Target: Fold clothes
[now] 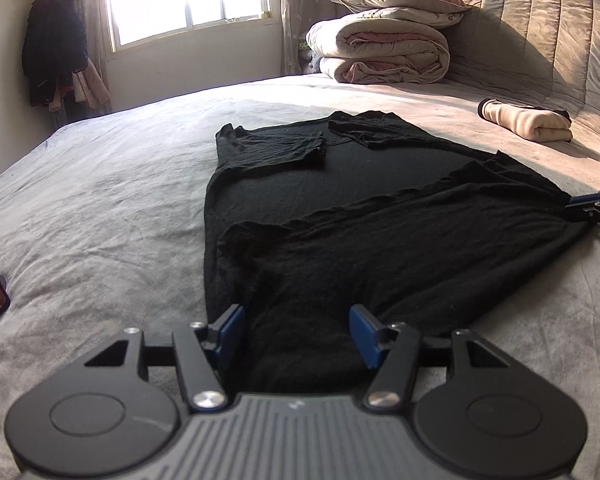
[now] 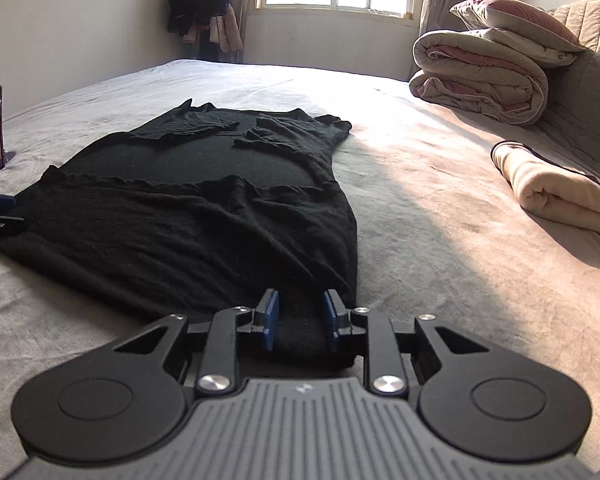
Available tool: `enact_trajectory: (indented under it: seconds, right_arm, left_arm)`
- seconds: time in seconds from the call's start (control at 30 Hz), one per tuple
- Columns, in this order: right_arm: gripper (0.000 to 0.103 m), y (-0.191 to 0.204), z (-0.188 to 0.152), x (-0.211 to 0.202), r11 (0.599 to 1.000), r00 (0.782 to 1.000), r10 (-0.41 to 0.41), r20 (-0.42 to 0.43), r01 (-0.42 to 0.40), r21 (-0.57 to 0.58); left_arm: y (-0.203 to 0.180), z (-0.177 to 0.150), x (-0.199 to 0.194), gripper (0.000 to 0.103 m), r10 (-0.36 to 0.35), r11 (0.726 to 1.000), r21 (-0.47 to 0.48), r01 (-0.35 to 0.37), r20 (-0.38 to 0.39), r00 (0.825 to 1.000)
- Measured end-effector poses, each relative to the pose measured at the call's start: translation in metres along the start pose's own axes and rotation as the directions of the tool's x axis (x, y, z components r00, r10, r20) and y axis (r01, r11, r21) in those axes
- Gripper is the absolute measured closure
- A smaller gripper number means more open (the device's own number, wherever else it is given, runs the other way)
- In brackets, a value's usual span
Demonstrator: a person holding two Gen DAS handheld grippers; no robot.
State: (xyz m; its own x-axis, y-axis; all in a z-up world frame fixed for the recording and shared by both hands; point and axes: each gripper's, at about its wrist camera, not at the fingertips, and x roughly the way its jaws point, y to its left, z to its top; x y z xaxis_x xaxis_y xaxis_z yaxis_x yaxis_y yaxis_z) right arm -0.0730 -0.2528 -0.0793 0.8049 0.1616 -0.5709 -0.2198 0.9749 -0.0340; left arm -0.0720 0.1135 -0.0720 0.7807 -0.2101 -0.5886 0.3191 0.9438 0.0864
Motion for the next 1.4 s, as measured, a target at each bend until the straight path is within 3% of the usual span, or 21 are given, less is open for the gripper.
enact_trajectory:
  seconds: [0.17,0.2,0.4,0.77,0.87,0.97,1.0,1.03,1.07,1.13,1.27,1.4]
  right_arm:
    - [0.076,-0.025,-0.001,-0.010,0.993,1.000,-0.006,-0.012,0.007,0.119]
    - [0.070,-0.029,0.000,-0.013,0.990,1.000,-0.001,-0.011,0.003,0.142]
    - [0.069,-0.035,0.020,-0.013,0.972,1.000,0.019,0.021,-0.023,0.236]
    - [0.070,-0.004,0.058,0.042,0.983,0.999,0.020,0.040,-0.027,0.179]
    - [0.070,-0.006,0.057,0.055,0.988,1.000,-0.030,0.002,0.030,0.152]
    - [0.079,-0.009,0.055,0.067,0.989,0.996,-0.082,-0.035,0.086,0.123]
    - [0.079,-0.009,0.055,0.072,0.988,0.994,-0.100,-0.046,0.104,0.113]
    - [0.070,-0.011,0.054,0.074,0.987,0.992,-0.113,-0.056,0.118,0.109]
    - [0.067,-0.017,0.054,0.070,0.985,0.993,-0.107,-0.059,0.114,0.130]
    - [0.067,-0.028,0.053,0.061,0.979,0.993,-0.095,-0.063,0.105,0.172]
    - [0.067,-0.050,0.049,0.039,0.960,0.997,-0.048,-0.060,0.063,0.274]
    - [0.067,-0.066,0.041,0.011,0.923,0.997,0.067,-0.045,-0.044,0.382]
  left_arm:
    - [0.002,0.003,-0.006,0.042,0.003,1.000,-0.023,-0.004,-0.022,1.000]
    - [0.002,0.005,-0.008,0.042,0.008,1.000,-0.029,-0.009,-0.015,1.000]
    - [-0.004,0.021,-0.012,0.042,0.003,0.998,-0.065,-0.002,0.023,1.000]
    - [-0.013,0.044,0.025,0.041,-0.019,0.995,-0.093,0.020,0.015,1.000]
    - [-0.009,0.041,0.034,0.040,-0.013,0.995,-0.102,0.012,-0.013,1.000]
    - [-0.002,0.034,0.037,0.040,-0.012,0.994,-0.106,0.010,-0.023,1.000]
    - [0.002,0.033,0.036,0.040,-0.016,0.994,-0.111,0.014,-0.022,1.000]
    - [0.005,0.032,0.033,0.040,-0.018,0.993,-0.115,0.016,-0.021,1.000]
    - [0.009,0.031,0.030,0.040,-0.020,0.993,-0.120,0.017,-0.020,1.000]
    - [0.017,0.029,0.023,0.040,-0.012,0.991,-0.133,0.009,-0.019,1.000]
    - [0.041,0.023,0.008,0.040,-0.022,0.972,-0.234,0.020,-0.009,1.000]
    - [0.065,0.014,-0.004,0.043,-0.063,0.915,-0.401,0.041,-0.043,0.997]
